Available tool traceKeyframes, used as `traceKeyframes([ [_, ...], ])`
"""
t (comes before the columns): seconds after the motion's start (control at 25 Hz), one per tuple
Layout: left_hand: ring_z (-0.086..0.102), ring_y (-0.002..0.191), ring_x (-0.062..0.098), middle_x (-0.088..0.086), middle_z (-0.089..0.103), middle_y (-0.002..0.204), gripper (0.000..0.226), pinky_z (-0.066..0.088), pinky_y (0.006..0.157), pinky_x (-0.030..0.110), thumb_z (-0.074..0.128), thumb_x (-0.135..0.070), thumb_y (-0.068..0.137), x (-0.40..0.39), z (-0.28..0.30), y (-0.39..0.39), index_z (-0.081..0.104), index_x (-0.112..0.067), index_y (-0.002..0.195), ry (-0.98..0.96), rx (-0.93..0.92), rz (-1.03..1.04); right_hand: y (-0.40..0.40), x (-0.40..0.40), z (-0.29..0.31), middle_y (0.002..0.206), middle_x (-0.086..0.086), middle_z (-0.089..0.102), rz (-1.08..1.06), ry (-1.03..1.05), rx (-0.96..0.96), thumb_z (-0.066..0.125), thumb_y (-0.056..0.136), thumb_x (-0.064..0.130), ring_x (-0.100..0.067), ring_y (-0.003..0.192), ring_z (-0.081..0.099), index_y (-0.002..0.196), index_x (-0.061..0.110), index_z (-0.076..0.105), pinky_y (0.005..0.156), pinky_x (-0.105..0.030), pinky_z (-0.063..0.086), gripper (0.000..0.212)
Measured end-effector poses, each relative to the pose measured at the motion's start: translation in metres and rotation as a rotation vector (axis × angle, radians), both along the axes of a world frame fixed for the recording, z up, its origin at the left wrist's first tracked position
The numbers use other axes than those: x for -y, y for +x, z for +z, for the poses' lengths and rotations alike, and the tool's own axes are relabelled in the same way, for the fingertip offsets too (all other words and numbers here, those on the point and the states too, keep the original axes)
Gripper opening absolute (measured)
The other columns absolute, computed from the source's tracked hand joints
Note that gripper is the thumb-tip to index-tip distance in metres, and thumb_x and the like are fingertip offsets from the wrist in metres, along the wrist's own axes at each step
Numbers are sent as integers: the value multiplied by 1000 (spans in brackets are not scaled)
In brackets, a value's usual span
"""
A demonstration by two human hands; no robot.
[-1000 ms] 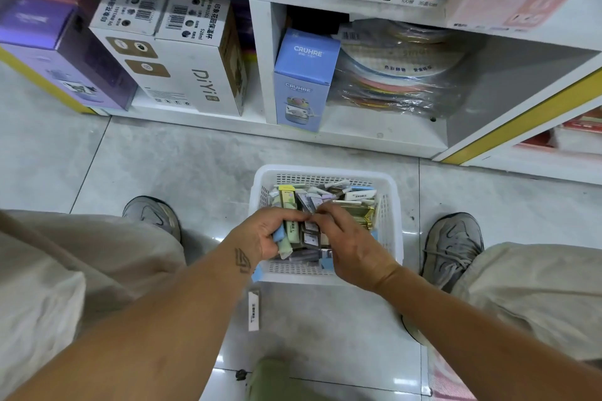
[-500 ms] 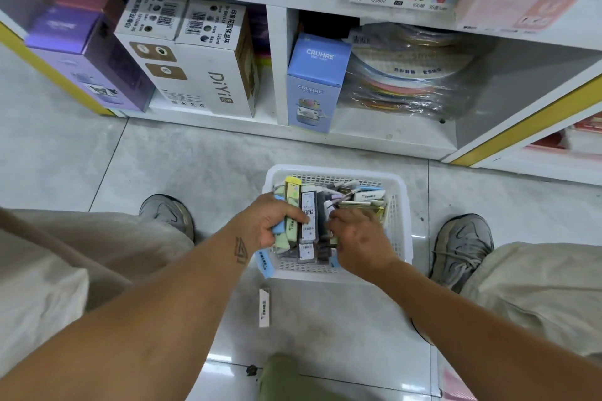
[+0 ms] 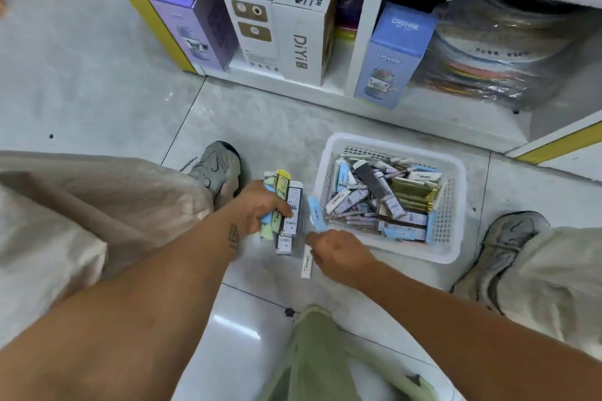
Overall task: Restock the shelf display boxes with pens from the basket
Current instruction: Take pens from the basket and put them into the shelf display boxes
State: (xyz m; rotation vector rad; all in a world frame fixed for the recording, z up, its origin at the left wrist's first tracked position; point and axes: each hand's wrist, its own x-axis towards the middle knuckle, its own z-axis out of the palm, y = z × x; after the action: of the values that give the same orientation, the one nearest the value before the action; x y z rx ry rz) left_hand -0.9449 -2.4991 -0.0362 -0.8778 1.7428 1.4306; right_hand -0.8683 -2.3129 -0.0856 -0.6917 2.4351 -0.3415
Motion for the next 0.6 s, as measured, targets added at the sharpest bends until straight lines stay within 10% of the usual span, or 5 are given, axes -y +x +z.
traceKeyframes([
  [0.16,69,85,41,27,67,96,49,59,72,56,79,20,57,17,-31,18,61,8,101,-139,31,-13,14,34,-29,113,-15,63,-7,210,126,52,102,27,-34,99,66,126,7,45,77,-39,53,32],
  [0.32,56,60,24,20,61,85,48,47,42,22,81,14,60,30,-41,19,56,-1,98,-197,44,-50,17,55,-47,109,-15,63,-57,282,15,62,97,24,-30,93,66,127,6,43,66,-34,48,40],
  [0.6,65,72,35,27,66,94,48,58,60,37,79,17,57,34,-35,5,60,10,101,-131,6,-65,3,57,-43,120,-11,61,-75,178,183,66,87,14,-30,104,64,139,19,39,77,-34,51,59],
])
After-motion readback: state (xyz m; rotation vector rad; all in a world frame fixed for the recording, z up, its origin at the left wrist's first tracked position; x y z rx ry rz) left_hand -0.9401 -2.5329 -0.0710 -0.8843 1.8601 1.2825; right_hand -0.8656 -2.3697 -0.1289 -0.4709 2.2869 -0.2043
